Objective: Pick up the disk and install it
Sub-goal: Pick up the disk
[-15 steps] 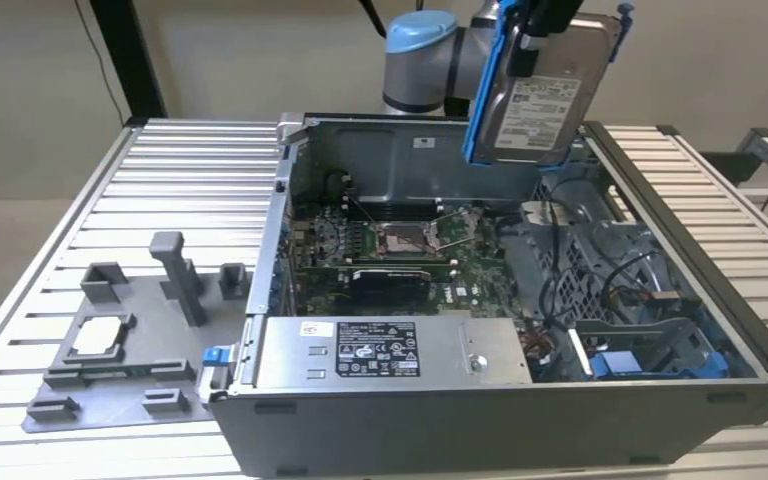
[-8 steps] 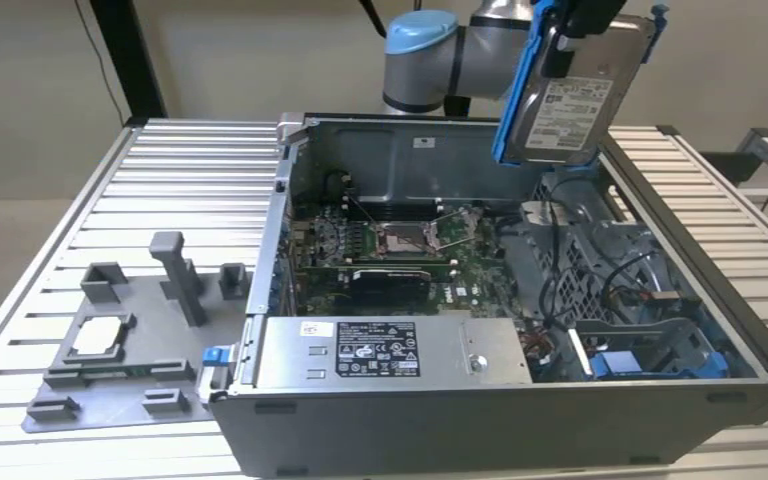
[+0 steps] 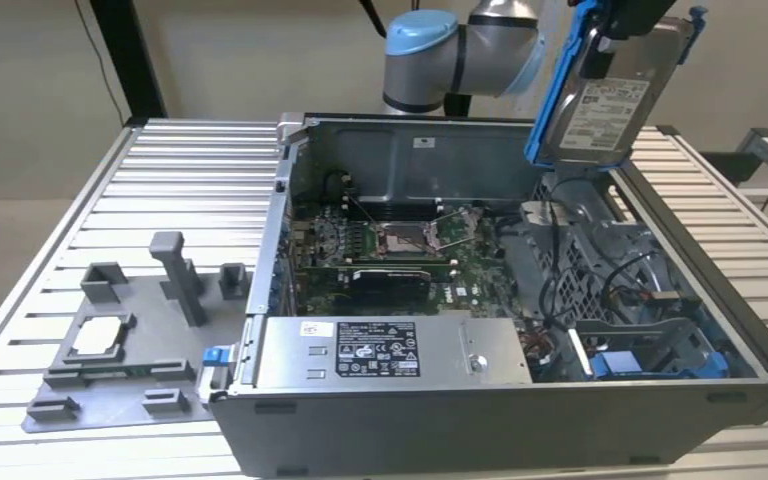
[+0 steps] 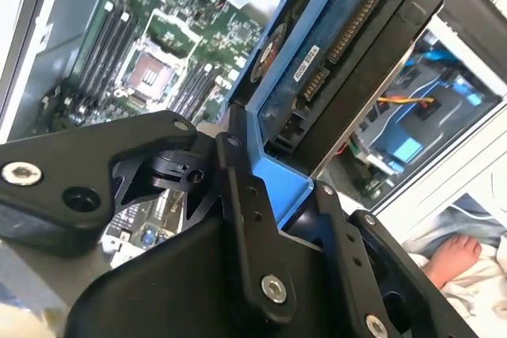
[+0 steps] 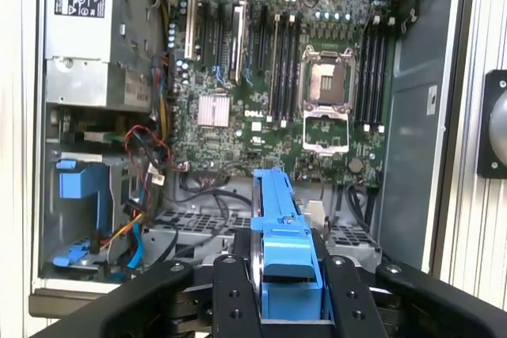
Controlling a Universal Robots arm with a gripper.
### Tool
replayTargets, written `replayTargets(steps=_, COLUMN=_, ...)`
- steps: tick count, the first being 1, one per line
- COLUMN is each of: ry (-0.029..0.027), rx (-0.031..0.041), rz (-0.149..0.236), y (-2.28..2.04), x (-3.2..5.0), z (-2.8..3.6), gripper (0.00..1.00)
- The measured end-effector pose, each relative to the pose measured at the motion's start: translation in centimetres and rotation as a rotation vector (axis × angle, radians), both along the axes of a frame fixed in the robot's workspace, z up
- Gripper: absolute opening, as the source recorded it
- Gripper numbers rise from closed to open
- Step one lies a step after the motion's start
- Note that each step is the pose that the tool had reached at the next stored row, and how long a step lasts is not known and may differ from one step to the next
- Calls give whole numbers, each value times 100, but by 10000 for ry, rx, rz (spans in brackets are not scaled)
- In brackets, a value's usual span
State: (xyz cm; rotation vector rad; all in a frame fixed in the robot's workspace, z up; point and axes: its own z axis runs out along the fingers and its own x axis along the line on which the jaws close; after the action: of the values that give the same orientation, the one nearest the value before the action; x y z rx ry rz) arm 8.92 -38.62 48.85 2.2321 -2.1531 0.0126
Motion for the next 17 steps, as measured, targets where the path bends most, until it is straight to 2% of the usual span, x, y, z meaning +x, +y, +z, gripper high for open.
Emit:
replayTargets(steps=2, ry=0, rx=2, rz=12, y=0, x=59, z=-1, gripper=0)
replayTargets(steps=8, ry=3, rx=0, rz=12, y=-7, x=62, z=0, gripper=0)
replayTargets(steps=10, ry=5, rx=0, rz=13, y=-43, x=63, z=0, gripper=0)
replayTargets(steps=17, ry=19, rx=1, rz=8, y=-242, x=62, z=0, gripper=0)
